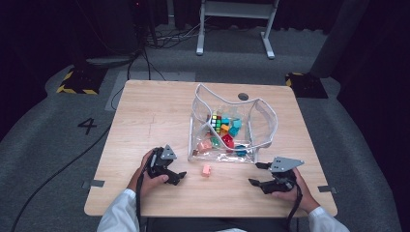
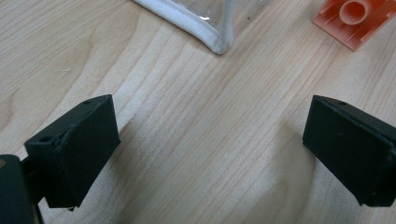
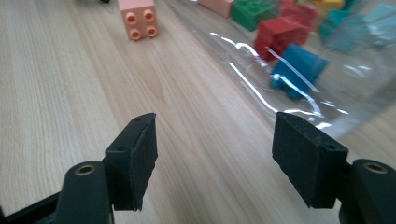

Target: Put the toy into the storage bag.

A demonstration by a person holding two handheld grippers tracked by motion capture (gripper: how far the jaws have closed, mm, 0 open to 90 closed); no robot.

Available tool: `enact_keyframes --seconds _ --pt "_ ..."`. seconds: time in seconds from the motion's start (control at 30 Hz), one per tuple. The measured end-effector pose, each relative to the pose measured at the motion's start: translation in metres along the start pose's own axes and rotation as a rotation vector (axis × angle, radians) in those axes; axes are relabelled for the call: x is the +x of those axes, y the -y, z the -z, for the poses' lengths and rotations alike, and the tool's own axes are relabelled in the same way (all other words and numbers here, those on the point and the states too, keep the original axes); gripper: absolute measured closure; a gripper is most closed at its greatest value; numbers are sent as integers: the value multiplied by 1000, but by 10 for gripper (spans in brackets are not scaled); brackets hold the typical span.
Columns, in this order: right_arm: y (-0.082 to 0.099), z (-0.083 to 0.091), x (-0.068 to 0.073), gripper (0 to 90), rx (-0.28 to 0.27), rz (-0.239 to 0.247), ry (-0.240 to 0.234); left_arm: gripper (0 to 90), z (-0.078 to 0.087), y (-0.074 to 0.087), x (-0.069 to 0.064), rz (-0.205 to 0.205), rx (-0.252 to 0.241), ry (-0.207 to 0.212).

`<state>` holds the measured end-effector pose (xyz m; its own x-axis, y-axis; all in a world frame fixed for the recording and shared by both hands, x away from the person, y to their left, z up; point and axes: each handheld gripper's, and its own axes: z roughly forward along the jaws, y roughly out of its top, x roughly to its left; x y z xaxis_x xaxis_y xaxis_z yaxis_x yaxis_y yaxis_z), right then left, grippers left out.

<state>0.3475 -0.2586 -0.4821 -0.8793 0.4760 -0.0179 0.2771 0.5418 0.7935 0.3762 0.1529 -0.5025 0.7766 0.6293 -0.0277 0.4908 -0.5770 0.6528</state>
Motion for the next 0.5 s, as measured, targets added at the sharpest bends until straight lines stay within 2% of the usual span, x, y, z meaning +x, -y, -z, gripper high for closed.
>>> enact_keyframes --seconds 0.17,0.23,0.27,0.33,0.37,0.43,0.5 --pt "-7 -25 11 313 24 46 -39 36 0 0 0 0 1 -2" --pt "-10 -34 15 317 44 38 -52 36 0 0 0 0 1 -7" --pt "-12 -37 18 318 59 20 -51 36 0 0 0 0 1 -7" --pt "-16 -46 20 319 68 53 -54 36 0 0 0 0 1 -7" --pt "-19 -51 23 319 61 44 -66 36 0 0 0 0 1 -7" --pt "-25 -62 25 318 38 84 -85 36 0 0 0 -1 1 -7" --pt "-31 -71 28 318 31 79 -100 36 0 0 0 0 1 -7"
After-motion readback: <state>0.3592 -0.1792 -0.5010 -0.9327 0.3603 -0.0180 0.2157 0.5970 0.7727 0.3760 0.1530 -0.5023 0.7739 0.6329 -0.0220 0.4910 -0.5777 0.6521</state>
